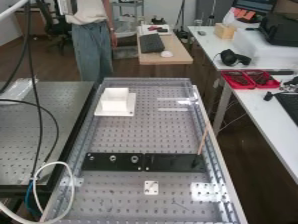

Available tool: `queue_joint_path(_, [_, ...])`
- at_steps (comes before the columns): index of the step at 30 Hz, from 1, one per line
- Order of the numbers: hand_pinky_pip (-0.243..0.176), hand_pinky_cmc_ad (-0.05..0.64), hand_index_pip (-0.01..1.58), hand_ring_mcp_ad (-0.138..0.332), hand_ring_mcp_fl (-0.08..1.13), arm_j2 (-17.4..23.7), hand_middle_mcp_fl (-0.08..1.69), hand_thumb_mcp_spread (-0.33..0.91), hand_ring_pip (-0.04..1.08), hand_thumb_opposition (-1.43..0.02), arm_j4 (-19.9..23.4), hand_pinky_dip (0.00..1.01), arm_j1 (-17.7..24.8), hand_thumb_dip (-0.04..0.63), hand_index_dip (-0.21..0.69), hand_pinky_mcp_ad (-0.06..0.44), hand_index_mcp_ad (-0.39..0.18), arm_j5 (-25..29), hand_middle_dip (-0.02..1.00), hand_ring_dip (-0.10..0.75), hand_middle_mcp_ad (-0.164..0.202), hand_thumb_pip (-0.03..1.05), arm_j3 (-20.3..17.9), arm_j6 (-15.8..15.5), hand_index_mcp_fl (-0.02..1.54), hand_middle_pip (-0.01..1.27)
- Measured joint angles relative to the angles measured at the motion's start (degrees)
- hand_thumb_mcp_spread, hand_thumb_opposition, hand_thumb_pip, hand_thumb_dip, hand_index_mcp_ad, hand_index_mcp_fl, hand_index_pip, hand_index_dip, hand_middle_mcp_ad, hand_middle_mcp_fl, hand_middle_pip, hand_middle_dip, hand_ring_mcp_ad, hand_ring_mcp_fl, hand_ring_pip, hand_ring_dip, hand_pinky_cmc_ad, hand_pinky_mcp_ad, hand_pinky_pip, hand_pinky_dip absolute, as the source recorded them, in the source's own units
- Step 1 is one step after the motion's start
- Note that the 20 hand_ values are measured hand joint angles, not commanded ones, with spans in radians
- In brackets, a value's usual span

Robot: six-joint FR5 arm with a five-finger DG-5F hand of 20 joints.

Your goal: Grab the larger nut and place it in the white container

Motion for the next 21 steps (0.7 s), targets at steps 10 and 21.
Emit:
queue_joint_path(10, [-0.012,0.147,0.02,0.065,0.01,0.1,0.01,0.23,0.05,-0.38,0.1,0.3,0.0,0.066,0.063,0.147,-0.038,0.1,0.11,0.066,0.063,0.35,-0.1,0.1,0.02,0.09])
queue_joint_path(21, [-0.075,0.367,0.07,0.143,0.0,0.5,0.01,0.26,0.07,-0.65,1.3,0.53,0.1,0.08,0.117,0.314,-0.054,1.1,0.21,0.134,0.068,0.37,-1.9,-0.5,0.02,0.13])
